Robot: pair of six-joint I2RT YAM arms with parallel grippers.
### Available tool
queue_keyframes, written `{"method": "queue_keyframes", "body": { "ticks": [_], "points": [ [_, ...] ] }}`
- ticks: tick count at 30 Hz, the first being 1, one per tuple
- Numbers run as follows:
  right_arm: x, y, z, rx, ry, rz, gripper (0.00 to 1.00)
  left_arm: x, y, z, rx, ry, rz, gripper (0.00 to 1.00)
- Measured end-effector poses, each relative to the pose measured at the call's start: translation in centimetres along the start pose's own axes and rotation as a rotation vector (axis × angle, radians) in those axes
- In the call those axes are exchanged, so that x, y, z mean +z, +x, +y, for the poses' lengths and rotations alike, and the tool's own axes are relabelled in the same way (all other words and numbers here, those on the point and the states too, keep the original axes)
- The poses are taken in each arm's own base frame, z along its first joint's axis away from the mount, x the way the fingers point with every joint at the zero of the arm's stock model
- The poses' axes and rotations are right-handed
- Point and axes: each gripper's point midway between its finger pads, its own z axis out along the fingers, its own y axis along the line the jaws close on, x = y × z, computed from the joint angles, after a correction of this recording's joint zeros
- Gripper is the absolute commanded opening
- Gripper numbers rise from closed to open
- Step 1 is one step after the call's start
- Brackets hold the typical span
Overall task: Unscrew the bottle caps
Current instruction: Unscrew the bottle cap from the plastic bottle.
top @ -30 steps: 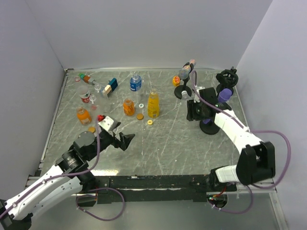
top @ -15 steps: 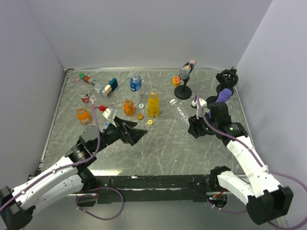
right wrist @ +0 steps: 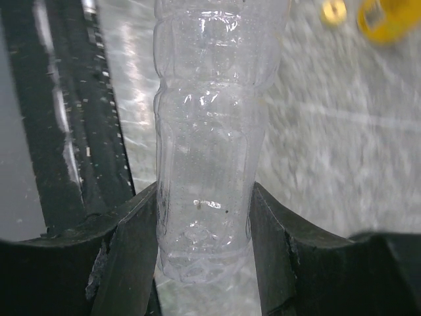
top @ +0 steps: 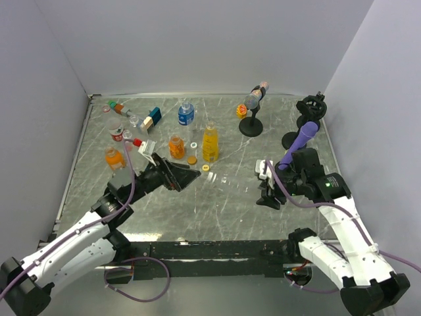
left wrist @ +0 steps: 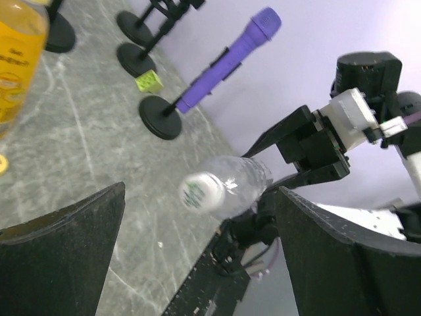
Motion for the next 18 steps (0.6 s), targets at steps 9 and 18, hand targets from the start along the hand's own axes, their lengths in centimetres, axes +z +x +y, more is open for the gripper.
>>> {"method": "queue_keyframes", "body": {
  "ticks": [9, 18],
  "points": [
    [0.3, -2.6, 1.9, -0.158, -0.157, -0.085, 0.17, -0.4, 2.1, -1.2, -0.045, 0.136, 0.140, 0.84],
    [0.5, -3.0, 2.4, -0.170, -0.184, -0.097, 0.17, -1.2, 4.1, -2.9, -0.071, 0.274, 0.252, 0.74]
  ]
}}
